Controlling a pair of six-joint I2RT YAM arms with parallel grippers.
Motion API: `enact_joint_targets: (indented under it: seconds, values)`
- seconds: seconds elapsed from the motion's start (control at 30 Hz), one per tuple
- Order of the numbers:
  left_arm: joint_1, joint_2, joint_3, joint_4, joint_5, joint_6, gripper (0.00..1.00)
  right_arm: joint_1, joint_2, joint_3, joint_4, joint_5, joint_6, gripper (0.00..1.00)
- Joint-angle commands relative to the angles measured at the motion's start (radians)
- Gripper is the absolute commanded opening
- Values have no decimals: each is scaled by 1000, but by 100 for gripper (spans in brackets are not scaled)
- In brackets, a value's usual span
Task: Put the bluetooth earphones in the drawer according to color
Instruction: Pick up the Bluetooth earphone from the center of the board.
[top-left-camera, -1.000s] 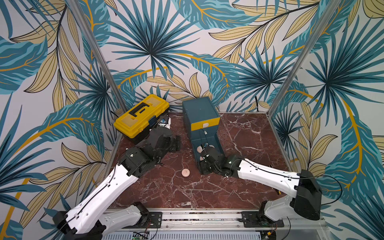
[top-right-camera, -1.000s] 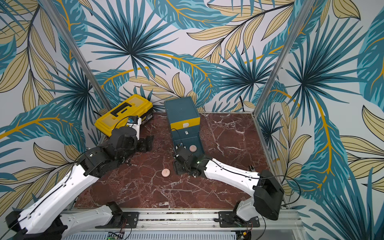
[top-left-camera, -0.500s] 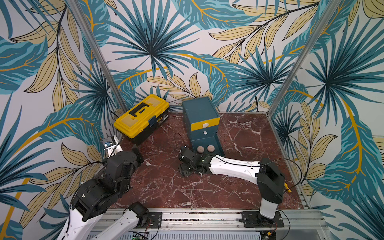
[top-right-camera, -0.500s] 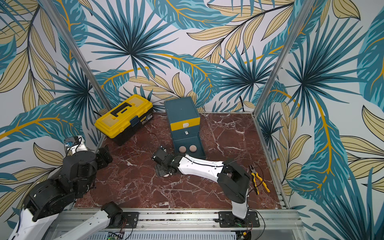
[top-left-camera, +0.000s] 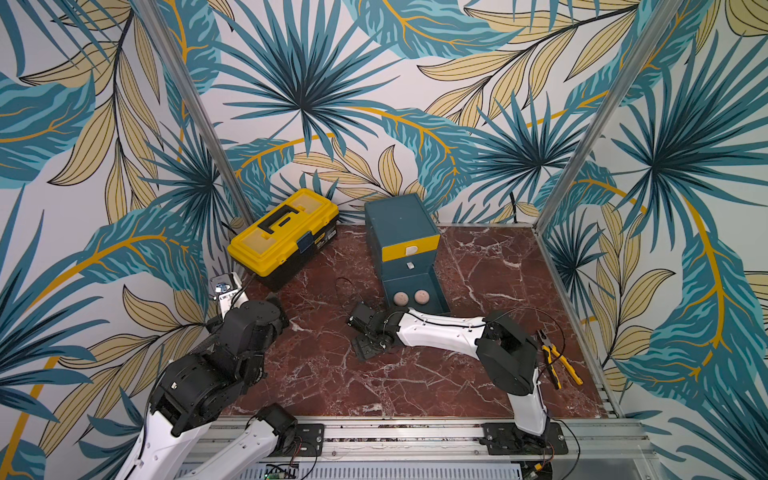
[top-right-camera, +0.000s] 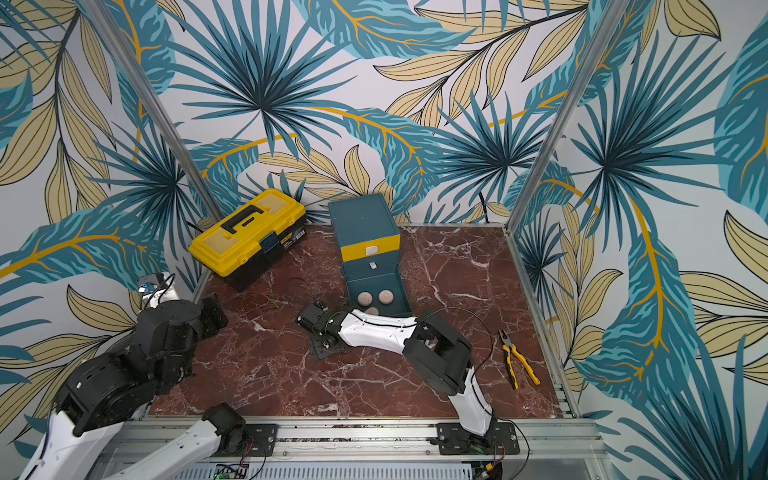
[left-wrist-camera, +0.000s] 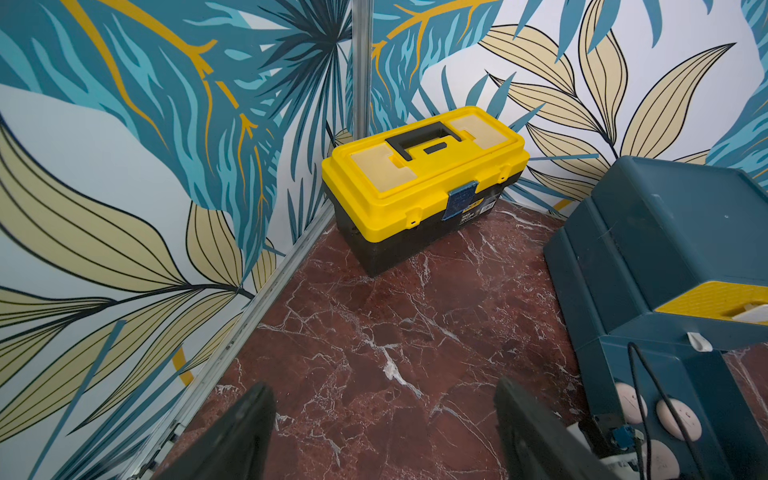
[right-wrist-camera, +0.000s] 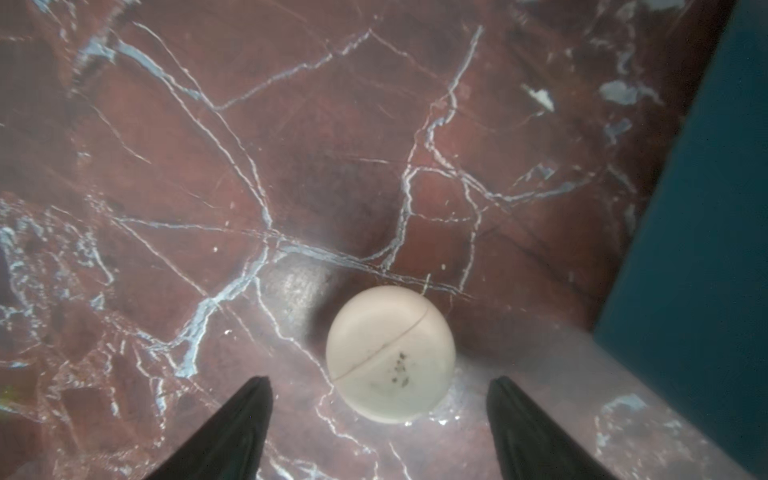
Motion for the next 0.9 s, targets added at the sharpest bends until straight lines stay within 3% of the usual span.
enact_joint_targets:
  seconds: [0.0,0.3,0.6,0.87]
  values:
    - [9,8,-22,4,8,7,87,5,39,29,-41,-11,15,87]
    - [11,9,-37,18,17,15,87,-3,78,60,-51,-3,12,84]
    - [18,13,-47,26,23,19,87,-3,96,76,-81,23,14,73]
    - [21,12,-56,35,34,20,87,-3,112,82,-130,41,17,72]
